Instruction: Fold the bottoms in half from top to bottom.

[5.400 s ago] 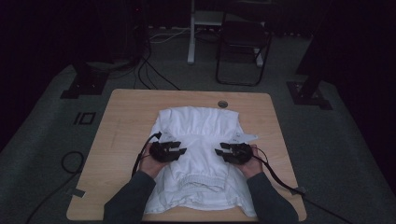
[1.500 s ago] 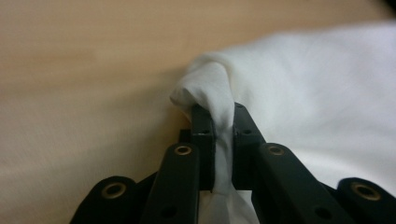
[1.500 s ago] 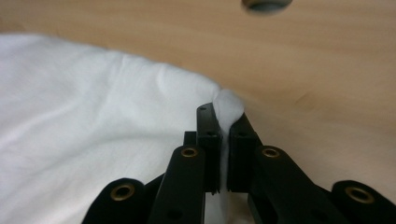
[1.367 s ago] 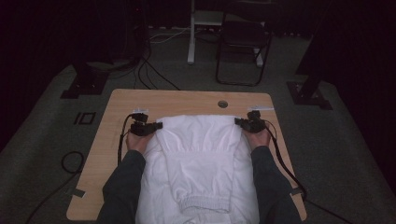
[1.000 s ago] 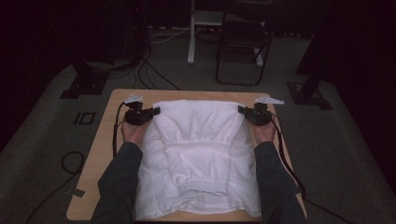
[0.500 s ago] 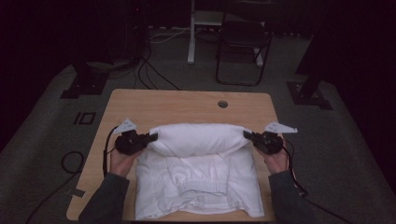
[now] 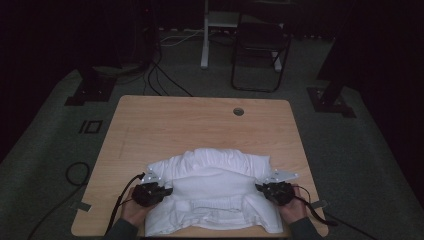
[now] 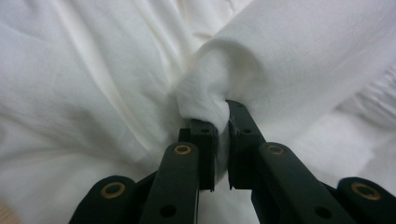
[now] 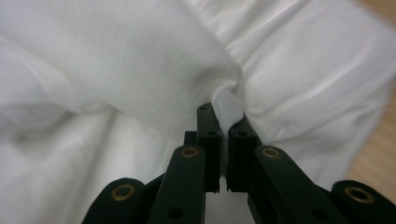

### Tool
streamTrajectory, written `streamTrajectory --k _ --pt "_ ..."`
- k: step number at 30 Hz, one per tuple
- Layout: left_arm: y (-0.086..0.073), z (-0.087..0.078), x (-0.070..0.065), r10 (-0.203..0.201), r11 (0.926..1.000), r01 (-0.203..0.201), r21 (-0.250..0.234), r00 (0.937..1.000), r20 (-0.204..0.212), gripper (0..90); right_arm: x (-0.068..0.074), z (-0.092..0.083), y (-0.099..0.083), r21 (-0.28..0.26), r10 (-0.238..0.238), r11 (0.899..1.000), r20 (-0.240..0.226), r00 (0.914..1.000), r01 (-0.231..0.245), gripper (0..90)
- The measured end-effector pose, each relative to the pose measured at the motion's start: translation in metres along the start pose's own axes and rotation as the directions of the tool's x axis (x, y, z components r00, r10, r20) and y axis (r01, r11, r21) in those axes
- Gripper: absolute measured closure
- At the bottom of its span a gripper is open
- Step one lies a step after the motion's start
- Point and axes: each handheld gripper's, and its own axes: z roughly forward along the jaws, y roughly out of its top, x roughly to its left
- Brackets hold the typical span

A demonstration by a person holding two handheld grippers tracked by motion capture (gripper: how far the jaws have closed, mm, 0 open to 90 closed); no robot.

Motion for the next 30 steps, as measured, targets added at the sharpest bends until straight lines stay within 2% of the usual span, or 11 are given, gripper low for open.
streamTrajectory --k 1,6,7,12,13,22,26,30 --pt "0.001 0.001 0.001 0.013 0.9999 -0.013 0.0 0.9998 -0.015 83.7 0.002 0.005 -0.001 0.016 -0.014 1.0 0.01 0.9999 0.014 86.5" --pt "0.008 0.007 0.009 0.013 0.9997 -0.014 -0.02 0.9985 -0.052 83.6 0.002 0.009 0.001 0.003 0.005 1.0 0.009 1.0 -0.005 86.3" --pt "0.012 0.011 0.013 0.009 0.9994 -0.011 -0.034 0.9974 -0.071 83.7 -0.002 0.012 0.003 -0.007 0.034 0.999 0.011 0.9994 -0.034 86.3" --pt "0.021 0.02 0.023 -0.008 0.9981 0.002 -0.061 0.9947 -0.102 83.6 -0.016 0.023 0.012 -0.024 0.076 0.997 0.019 0.997 -0.075 86.3" --pt "0.024 0.024 0.029 -0.024 0.9969 0.015 -0.077 0.9939 -0.107 83.6 -0.018 0.026 0.014 -0.028 0.081 0.996 0.02 0.9965 -0.08 86.3" --pt "0.043 0.038 0.049 -0.044 0.9942 0.028 -0.103 0.9874 -0.152 83.6 -0.039 0.045 0.031 -0.049 0.117 0.992 0.028 0.9928 -0.115 86.3" --pt "0.058 0.05 0.062 -0.058 0.9933 0.038 -0.109 0.9803 -0.189 83.6 -0.047 0.056 0.045 -0.038 0.111 0.993 0.067 0.9916 -0.108 86.3" --pt "0.064 0.054 0.066 -0.087 0.9906 0.064 -0.121 0.9769 -0.195 83.5 -0.055 0.064 0.053 -0.045 0.133 0.991 0.081 0.9878 -0.13 86.3"
